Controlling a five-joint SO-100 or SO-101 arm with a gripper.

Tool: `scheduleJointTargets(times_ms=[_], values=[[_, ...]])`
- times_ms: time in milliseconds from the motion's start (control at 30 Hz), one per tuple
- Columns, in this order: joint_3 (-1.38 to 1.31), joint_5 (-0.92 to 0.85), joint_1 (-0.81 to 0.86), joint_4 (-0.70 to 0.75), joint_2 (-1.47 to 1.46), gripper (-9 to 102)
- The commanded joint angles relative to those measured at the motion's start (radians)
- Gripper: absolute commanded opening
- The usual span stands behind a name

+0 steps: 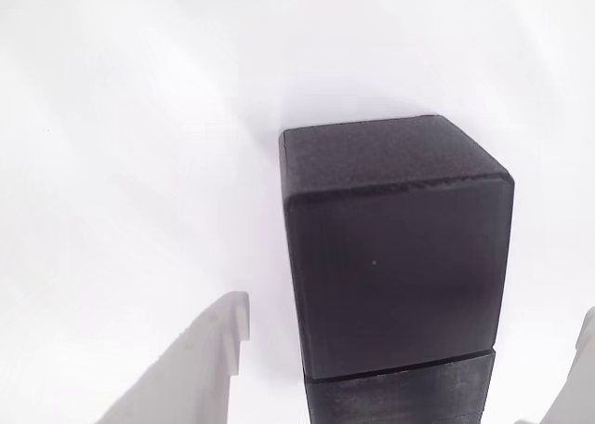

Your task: Stack 3 Blocks on the chosen place.

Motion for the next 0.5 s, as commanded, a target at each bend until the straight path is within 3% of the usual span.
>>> scheduleJointTargets(times_ms=[0,467], values=[[-0.046,-0.008,0.0,0.009,-0.009,45],[-0.097,-0.006,0.003,0.008,-0.095,34]])
